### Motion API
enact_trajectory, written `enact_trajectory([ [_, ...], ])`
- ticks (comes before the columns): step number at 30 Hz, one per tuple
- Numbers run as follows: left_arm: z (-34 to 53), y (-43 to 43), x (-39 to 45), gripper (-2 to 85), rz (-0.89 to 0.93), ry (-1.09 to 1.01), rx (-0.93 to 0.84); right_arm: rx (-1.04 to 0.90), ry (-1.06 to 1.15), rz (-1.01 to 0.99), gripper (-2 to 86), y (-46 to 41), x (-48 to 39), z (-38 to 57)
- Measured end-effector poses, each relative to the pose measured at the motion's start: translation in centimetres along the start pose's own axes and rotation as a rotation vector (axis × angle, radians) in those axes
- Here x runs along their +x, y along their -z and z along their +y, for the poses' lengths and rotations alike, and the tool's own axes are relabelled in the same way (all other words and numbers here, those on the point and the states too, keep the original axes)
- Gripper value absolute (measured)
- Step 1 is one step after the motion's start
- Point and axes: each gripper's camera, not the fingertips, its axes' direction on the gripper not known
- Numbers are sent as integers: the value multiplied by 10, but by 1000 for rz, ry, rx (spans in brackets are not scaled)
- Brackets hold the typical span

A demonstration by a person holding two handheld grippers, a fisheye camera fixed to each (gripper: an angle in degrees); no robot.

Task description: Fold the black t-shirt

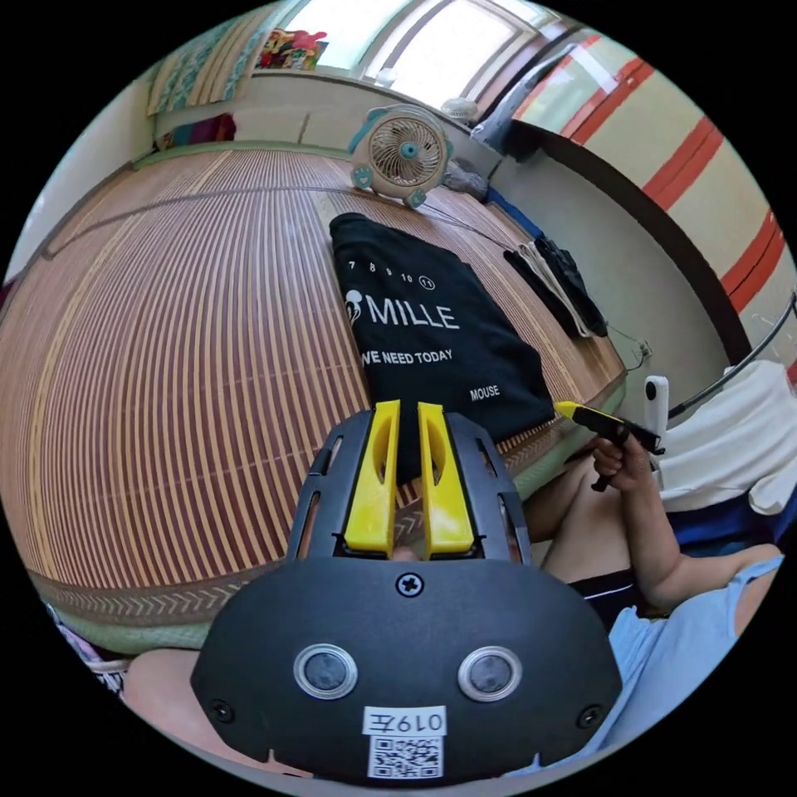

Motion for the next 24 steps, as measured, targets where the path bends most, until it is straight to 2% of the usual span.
enact_trajectory([
  [2,9,1,-6,28,8,44,-26,17,-22,27,55,-2,7,-6],
  [5,16,-1,-12,47,7,99,-53,-1,-75,-35,62,-16,21,-17],
  [9,24,-10,-18,58,92,167,-96,-18,-115,-54,59,-32,31,-30],
  [12,29,-15,-21,43,78,210,-107,-37,-145,-86,37,-46,42,-39],
  [14,33,-16,-25,29,130,241,-101,-29,-165,-109,8,-51,51,-46],
  [19,41,-8,-16,16,134,214,-122,-59,-185,-127,-6,-58,58,-57],
  [24,55,-1,5,12,68,171,-154,-144,-91,-62,0,-72,45,-74],
])
